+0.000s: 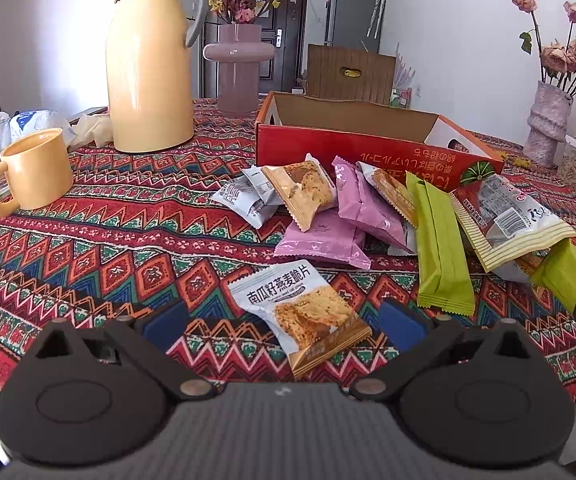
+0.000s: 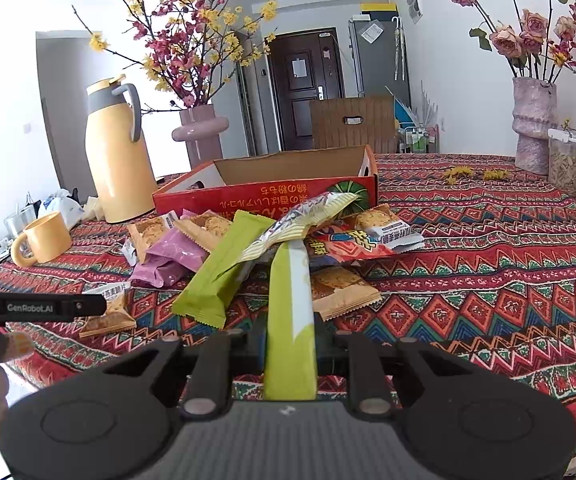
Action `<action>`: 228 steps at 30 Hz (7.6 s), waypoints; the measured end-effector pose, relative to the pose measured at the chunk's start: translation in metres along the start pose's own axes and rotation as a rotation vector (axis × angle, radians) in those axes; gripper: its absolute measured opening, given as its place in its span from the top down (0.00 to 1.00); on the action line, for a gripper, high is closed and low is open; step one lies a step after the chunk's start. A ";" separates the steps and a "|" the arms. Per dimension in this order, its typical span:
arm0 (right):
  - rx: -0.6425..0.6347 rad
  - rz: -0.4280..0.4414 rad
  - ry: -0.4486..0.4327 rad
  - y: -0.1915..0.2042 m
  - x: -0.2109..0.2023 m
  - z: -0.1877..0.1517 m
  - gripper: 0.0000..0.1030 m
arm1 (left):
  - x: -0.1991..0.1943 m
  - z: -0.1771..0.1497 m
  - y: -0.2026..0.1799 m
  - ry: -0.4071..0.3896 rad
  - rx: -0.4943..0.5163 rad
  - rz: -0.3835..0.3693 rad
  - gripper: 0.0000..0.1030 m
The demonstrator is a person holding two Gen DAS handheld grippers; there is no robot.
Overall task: Organize snacks
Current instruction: 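Grasp the pumpkin-seed oat crisp packet with the left tool while the right holds the bar, then carry both held snacks over the open cardboard box, then open both tools to drop the snacks into the box, then grasp the silver wrapped bar with the right tool while the left returns to the pile, then grasp the clear cookie packet with the left tool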
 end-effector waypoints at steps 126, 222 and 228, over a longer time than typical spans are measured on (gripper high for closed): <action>-0.001 -0.042 -0.086 -0.006 0.209 0.199 0.00 | 0.131 0.204 -0.007 -0.155 0.017 -0.068 0.00; 0.096 -0.118 -0.021 -0.017 0.110 0.087 0.69 | 0.094 0.082 -0.015 0.050 0.526 0.011 0.15; 0.117 -0.119 -0.013 -0.024 0.113 0.085 0.69 | 0.106 0.081 -0.020 0.122 0.605 -0.040 0.28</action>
Point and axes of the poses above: each gripper's, at about its wrist camera, not at the fingertips, and x roughly the way its jaws point, y to its left, z to its top, the point moved 9 cm from there along x, roughly the way its jaws point, and after that the axes turned 12 degrees about -z, right-handed, at the moved point
